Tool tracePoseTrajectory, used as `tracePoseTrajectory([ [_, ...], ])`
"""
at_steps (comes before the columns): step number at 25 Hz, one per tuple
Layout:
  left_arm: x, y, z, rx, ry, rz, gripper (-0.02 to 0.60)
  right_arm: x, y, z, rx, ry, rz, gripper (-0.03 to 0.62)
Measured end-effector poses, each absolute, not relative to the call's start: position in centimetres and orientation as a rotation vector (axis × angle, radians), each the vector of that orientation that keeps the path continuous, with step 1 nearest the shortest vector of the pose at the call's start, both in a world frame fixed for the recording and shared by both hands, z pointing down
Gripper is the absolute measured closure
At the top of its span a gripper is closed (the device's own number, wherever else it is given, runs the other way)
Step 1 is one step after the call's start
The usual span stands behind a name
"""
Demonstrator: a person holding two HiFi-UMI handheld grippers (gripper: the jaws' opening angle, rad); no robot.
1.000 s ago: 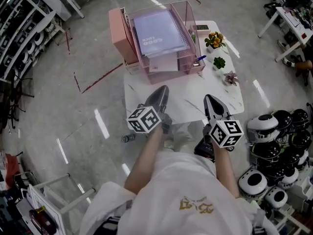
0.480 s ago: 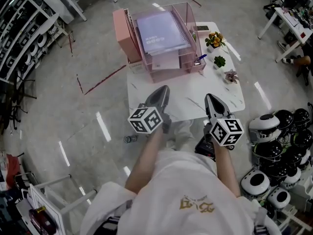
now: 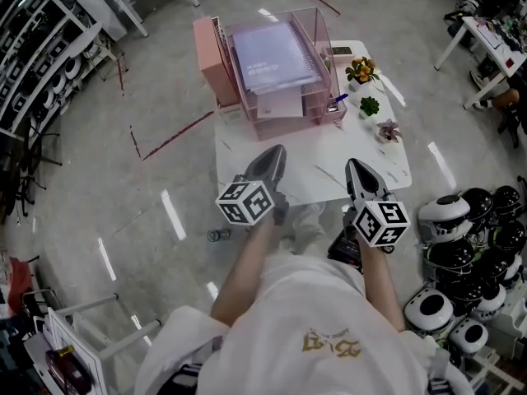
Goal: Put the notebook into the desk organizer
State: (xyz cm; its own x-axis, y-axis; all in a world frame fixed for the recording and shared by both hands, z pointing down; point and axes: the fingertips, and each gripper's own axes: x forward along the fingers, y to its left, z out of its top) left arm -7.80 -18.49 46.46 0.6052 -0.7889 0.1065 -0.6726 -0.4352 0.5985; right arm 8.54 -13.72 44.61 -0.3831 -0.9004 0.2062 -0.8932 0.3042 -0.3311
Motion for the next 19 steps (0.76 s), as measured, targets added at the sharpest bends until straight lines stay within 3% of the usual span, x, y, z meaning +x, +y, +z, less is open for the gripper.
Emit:
tracePoseTrajectory([
  [19,-8.1,-18.0,46.4,2.231,-1.208,-0.255,0.563,9.6,-13.0,44.9,-1.721,2.509,-0.668,0.582],
])
